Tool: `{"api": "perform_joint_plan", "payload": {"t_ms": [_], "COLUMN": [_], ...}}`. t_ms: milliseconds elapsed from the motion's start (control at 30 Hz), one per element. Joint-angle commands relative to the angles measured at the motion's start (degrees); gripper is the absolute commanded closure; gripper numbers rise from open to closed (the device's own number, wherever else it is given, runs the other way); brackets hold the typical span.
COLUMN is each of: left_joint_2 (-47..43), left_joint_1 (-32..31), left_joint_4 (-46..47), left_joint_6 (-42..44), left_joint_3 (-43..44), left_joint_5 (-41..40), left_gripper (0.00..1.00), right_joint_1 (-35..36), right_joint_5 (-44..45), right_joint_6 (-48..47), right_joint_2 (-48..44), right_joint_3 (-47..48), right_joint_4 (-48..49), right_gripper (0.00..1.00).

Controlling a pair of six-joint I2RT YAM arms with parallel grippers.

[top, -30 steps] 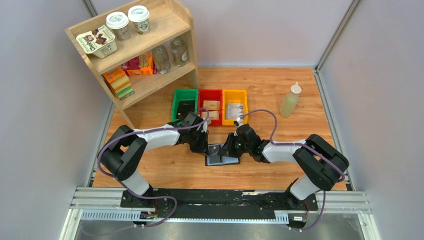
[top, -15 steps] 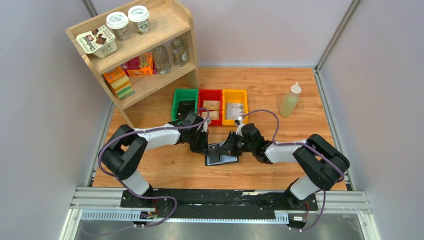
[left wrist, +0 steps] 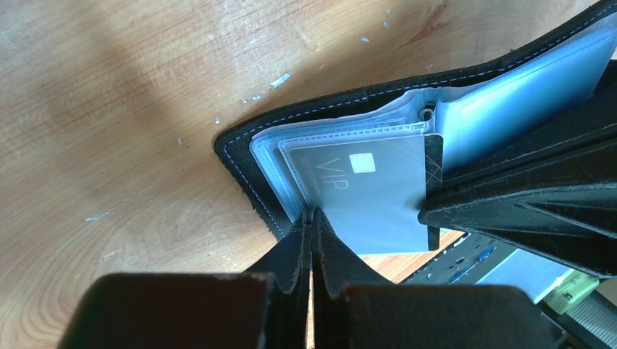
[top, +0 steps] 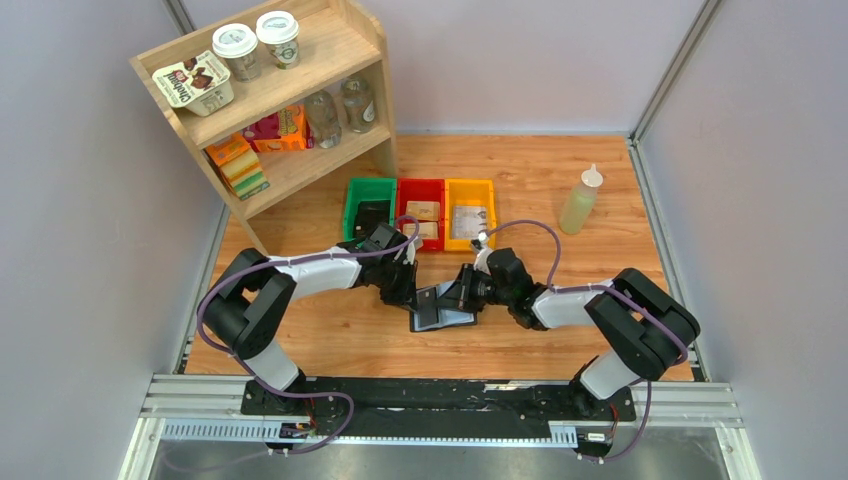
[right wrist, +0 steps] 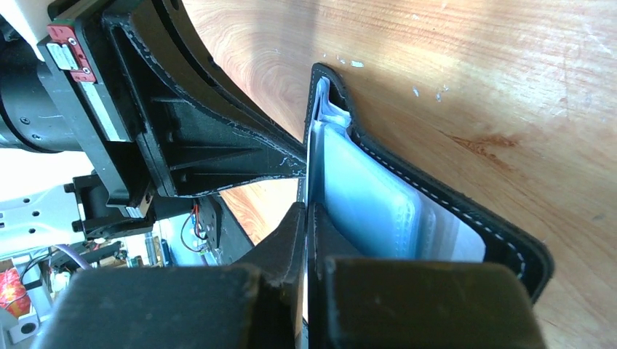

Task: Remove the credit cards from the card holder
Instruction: Remove the credit card from the card holder.

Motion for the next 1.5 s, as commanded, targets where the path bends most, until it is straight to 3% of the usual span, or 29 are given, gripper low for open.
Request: {"api": "perform_joint_plan", "payload": {"t_ms": [0,533,700,833,1267,1467], "left_joint_2": [4.1,4.3,4.6,4.3,4.0,3.9], "left_joint_1": [-0.7,-0.7,-0.7,-0.7,-0.7,-0.7], "left_joint_4": [-1.3,-1.2,-1.0,-1.0,-1.1,-1.1], "left_joint_6": [1.9,2.6,2.5,2.3,2.4,2.4], "left_joint_3": [-1.5,-1.4,-1.5,-1.6,-1.6,-1.6], "left_joint_5": [-3.4,-3.3,-3.0,-3.2,-3.2,-3.2], "left_gripper": [1.00,1.00,1.00,1.00,1.00,1.00], "right_joint_1": [-0.3,-6.0,-5.8,-5.4,-4.4,-4.4], "right_joint_5": [-4.6,-7.6,-7.4,-6.4,-6.0,-2.1], "right_joint_6": [1.1,-3.3,-3.1,-4.0,-4.3,-4.5], "right_joint_2": [-2.0,-4.7,-1.9,-0.4,3.0,1.1], "right_joint_3": [0.1,-0.2,1.3,2.5,4.1,3.9], "right_joint_4": [7.1,-1.0,-2.8,-5.9,-7.3,-11.6], "right_gripper": [1.00,1.00,0.78,0.75,0.79,0.76]}}
